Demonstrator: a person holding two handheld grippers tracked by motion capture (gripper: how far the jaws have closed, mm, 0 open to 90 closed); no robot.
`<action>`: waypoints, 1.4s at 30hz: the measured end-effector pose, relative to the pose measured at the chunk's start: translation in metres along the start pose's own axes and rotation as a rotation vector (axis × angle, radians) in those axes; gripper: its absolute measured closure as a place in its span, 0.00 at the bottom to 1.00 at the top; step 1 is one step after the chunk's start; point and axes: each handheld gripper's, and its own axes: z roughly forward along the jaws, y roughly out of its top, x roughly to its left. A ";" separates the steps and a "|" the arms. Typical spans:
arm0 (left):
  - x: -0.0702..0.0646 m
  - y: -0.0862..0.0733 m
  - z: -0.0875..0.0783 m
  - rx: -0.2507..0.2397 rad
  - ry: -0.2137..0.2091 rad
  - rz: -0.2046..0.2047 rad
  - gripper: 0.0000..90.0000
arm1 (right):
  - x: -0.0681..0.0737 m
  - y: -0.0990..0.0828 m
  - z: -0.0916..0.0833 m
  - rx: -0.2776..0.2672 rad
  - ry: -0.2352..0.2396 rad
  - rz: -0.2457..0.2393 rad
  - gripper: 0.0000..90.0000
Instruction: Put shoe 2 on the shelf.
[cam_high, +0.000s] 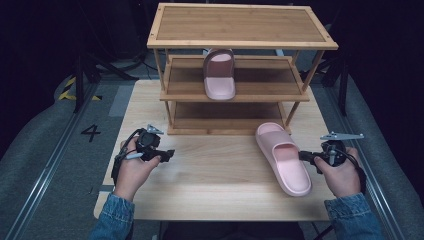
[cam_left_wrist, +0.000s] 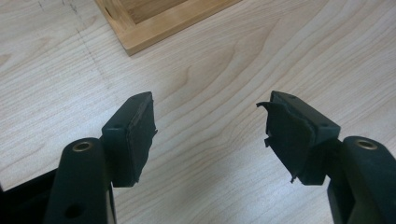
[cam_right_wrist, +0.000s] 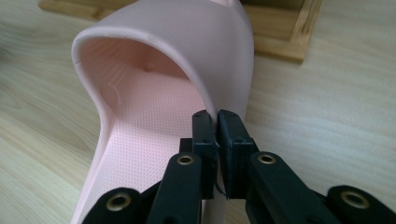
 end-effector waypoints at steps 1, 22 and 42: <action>0.000 0.000 0.000 0.002 -0.001 0.002 0.37 | 0.001 0.004 -0.004 -0.012 0.007 -0.004 0.96; 0.004 -0.002 0.000 -0.002 -0.003 -0.011 0.37 | 0.032 0.069 -0.063 -0.085 0.081 -0.105 0.96; 0.006 -0.002 0.002 0.001 -0.005 -0.014 0.37 | 0.031 0.145 -0.044 -0.163 0.052 -0.046 0.96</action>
